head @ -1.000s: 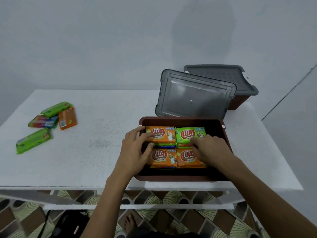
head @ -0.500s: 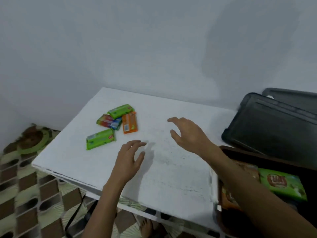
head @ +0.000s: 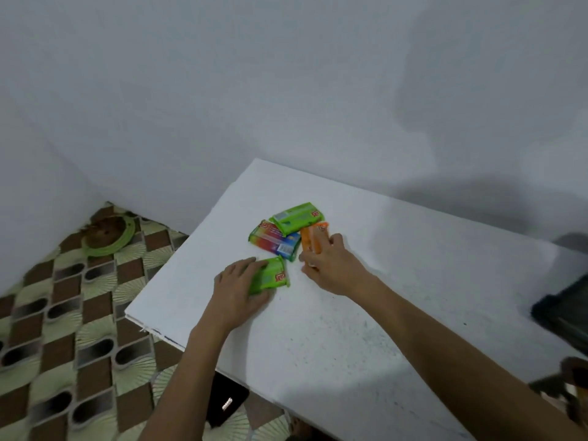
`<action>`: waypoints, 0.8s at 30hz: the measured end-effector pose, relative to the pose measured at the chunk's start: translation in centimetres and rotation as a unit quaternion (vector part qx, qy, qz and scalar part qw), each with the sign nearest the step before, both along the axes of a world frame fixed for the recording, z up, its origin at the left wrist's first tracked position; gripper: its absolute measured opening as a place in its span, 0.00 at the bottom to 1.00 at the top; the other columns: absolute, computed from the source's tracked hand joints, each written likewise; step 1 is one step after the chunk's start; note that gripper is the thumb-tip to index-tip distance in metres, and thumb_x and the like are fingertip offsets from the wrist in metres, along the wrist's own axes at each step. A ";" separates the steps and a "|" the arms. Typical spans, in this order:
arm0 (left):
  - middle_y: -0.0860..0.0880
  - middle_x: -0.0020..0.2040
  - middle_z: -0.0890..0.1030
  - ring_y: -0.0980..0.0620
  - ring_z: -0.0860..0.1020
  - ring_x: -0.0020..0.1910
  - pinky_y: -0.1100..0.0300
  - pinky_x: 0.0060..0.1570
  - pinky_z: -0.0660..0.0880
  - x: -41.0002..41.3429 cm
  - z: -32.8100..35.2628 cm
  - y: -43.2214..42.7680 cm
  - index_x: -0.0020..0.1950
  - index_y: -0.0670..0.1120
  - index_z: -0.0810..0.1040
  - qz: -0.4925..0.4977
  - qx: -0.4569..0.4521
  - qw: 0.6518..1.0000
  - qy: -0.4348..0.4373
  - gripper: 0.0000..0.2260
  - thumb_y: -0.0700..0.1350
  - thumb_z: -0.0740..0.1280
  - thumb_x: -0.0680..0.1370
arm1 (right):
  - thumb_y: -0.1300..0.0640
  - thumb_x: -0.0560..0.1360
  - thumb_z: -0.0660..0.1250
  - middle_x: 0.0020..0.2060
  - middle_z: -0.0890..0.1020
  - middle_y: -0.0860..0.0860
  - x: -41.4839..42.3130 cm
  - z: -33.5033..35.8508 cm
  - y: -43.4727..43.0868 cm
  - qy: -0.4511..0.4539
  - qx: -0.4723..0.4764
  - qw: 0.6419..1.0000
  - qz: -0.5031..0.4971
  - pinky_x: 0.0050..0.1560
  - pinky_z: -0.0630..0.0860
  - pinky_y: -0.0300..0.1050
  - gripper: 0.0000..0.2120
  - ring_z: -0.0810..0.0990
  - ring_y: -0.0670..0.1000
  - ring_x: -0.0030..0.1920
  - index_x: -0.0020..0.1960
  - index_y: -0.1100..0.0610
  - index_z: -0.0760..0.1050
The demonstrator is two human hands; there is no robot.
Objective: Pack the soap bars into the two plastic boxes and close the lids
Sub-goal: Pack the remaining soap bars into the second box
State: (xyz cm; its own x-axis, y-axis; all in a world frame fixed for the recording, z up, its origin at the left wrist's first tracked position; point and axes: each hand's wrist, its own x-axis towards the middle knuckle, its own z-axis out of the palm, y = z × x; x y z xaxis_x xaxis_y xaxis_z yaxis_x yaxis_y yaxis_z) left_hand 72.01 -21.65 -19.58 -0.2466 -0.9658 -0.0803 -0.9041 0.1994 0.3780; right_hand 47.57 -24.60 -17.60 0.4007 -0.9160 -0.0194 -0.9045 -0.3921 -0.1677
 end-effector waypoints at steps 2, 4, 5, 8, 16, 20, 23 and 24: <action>0.53 0.72 0.69 0.48 0.66 0.70 0.49 0.65 0.62 -0.1 0.0 -0.5 0.73 0.56 0.66 -0.019 -0.003 1.000 0.004 0.30 0.64 0.62 0.72 | 0.44 0.77 0.63 0.73 0.61 0.58 -0.3 0.2 0.1 -0.010 0.026 1.000 -0.010 0.56 0.74 0.58 0.17 0.66 0.65 0.58 0.63 0.48 0.73; 0.53 0.70 0.71 0.48 0.69 0.68 0.50 0.60 0.63 -0.3 0.3 -0.9 0.72 0.57 0.67 -0.030 -0.011 0.999 0.016 0.28 0.58 0.68 0.74 | 0.49 0.77 0.64 0.73 0.60 0.55 -0.9 0.4 0.0 -0.026 0.039 0.999 -0.012 0.55 0.74 0.56 0.18 0.68 0.63 0.58 0.65 0.46 0.66; 0.52 0.68 0.72 0.47 0.70 0.66 0.51 0.58 0.64 -0.5 0.7 -1.0 0.72 0.57 0.67 -0.037 -0.015 0.999 0.022 0.27 0.56 0.69 0.74 | 0.55 0.77 0.63 0.72 0.62 0.55 -1.3 0.5 0.1 -0.044 0.029 0.999 -0.012 0.54 0.75 0.56 0.20 0.71 0.63 0.58 0.66 0.45 0.64; 0.51 0.64 0.72 0.49 0.73 0.59 0.54 0.52 0.71 -1.6 2.2 -0.5 0.73 0.59 0.65 -0.068 -0.034 0.996 0.049 0.30 0.55 0.71 0.73 | 0.68 0.75 0.59 0.61 0.75 0.55 -2.9 1.6 0.8 -0.118 -0.013 0.991 -0.055 0.48 0.77 0.51 0.29 0.78 0.58 0.49 0.73 0.48 0.62; 0.59 0.62 0.72 0.57 0.77 0.49 0.54 0.48 0.78 -9.3 8.1 4.0 0.66 0.62 0.70 -0.056 -0.092 0.968 0.228 0.26 0.47 0.73 0.71 | 0.63 0.79 0.61 0.51 0.83 0.55 -10.0 8.0 7.2 -0.306 -0.080 0.937 -0.150 0.46 0.82 0.46 0.14 0.82 0.51 0.46 0.63 0.55 0.76; 0.58 0.58 0.76 0.58 0.79 0.51 0.61 0.46 0.80 -14.9 9.9 7.3 0.61 0.56 0.73 -0.033 -0.064 0.929 0.362 0.23 0.40 0.73 0.70 | 0.63 0.79 0.63 0.55 0.80 0.51 -14.4 10.7 13.2 -0.445 -0.041 0.871 -0.206 0.42 0.81 0.35 0.14 0.83 0.46 0.50 0.60 0.51 0.79; 0.55 0.56 0.79 0.55 0.82 0.50 0.59 0.47 0.80 -19.1 10.8 10.0 0.61 0.49 0.72 -0.014 0.010 0.884 0.468 0.23 0.31 0.70 0.71 | 0.62 0.79 0.64 0.57 0.80 0.49 -18.2 12.2 18.2 -0.505 -0.023 0.830 -0.236 0.43 0.82 0.40 0.13 0.82 0.47 0.52 0.57 0.48 0.79; 0.53 0.57 0.79 0.54 0.82 0.51 0.57 0.48 0.80 -20.4 10.9 11.0 0.61 0.48 0.72 -0.015 0.028 0.869 0.494 0.23 0.29 0.68 0.71 | 0.62 0.79 0.64 0.58 0.79 0.49 -19.4 12.7 20.0 -0.514 -0.020 0.823 -0.242 0.44 0.82 0.40 0.13 0.82 0.47 0.52 0.57 0.48 0.80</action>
State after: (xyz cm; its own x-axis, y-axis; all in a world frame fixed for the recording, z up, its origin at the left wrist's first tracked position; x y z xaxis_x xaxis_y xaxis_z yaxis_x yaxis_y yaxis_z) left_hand 51.60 -10.66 -8.66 -0.2467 -0.9593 0.1373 -0.1278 0.1727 0.9767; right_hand 28.14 -4.60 -4.93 -0.2243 -0.9651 0.1355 -0.3447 -0.0514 -0.9373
